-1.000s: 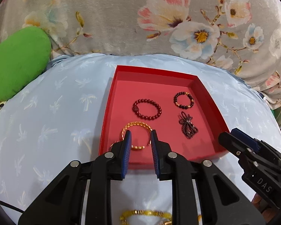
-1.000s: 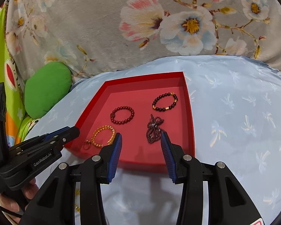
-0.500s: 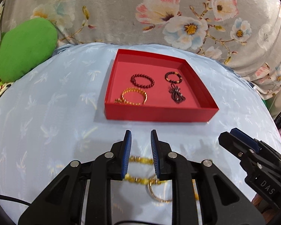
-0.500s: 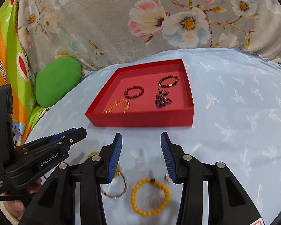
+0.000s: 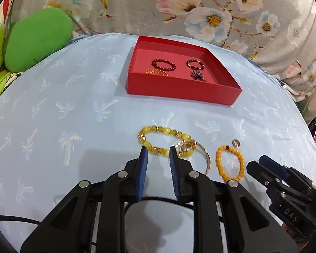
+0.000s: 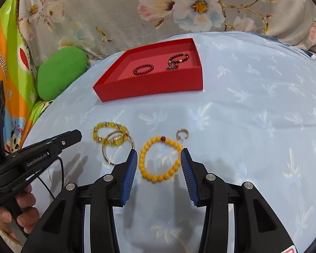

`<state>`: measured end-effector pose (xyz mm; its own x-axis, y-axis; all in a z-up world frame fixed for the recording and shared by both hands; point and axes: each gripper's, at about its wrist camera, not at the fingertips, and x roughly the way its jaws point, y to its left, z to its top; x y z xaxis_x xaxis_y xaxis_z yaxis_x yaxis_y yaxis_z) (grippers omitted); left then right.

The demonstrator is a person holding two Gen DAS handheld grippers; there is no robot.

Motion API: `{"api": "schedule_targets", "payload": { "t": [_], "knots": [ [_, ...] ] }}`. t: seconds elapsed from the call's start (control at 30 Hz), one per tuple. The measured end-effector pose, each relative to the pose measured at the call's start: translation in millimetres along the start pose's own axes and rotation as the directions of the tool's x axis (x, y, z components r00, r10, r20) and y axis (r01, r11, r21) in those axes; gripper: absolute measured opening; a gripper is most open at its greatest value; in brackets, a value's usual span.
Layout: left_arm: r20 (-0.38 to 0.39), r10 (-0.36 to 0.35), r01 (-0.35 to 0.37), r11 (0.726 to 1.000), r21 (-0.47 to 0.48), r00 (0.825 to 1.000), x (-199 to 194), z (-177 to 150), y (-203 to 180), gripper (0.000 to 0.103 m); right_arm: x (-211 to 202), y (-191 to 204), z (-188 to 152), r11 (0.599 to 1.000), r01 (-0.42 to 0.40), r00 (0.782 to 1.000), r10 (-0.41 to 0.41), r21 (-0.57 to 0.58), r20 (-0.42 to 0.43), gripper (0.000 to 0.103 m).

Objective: Organize jewelry
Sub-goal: 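Move the right gripper to the yellow amber bead bracelet and close on it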

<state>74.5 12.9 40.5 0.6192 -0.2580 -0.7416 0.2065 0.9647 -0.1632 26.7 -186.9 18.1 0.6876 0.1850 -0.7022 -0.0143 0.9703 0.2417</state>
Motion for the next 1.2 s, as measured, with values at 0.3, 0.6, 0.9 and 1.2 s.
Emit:
{"api": "schedule_targets", "payload": {
  "t": [0.3, 0.6, 0.9, 1.2],
  "knots": [
    [-0.024, -0.004, 0.004, 1.0, -0.004, 1.0, -4, -17, -2, 0.02, 5, -4, -11, 1.0, 0.025, 1.0, -0.025, 0.005, -0.01, 0.042],
    [-0.035, 0.004, -0.005, 1.0, -0.006, 0.999, -3, -21, -3, 0.021, 19, -6, -9, 0.997, 0.072, 0.997, -0.072, -0.004, -0.028, 0.04],
    [-0.045, 0.002, -0.002, 1.0, -0.009, 0.999, 2, -21, -5, 0.021, 33, -3, -8, 0.995, 0.094, 0.994, -0.095, -0.021, -0.05, 0.029],
    [-0.063, -0.015, 0.015, 1.0, 0.005, 0.998, 12, -17, -16, 0.022, 32, -12, -9, 0.993, 0.119, 0.992, -0.12, -0.011, -0.047, 0.007]
  ]
}}
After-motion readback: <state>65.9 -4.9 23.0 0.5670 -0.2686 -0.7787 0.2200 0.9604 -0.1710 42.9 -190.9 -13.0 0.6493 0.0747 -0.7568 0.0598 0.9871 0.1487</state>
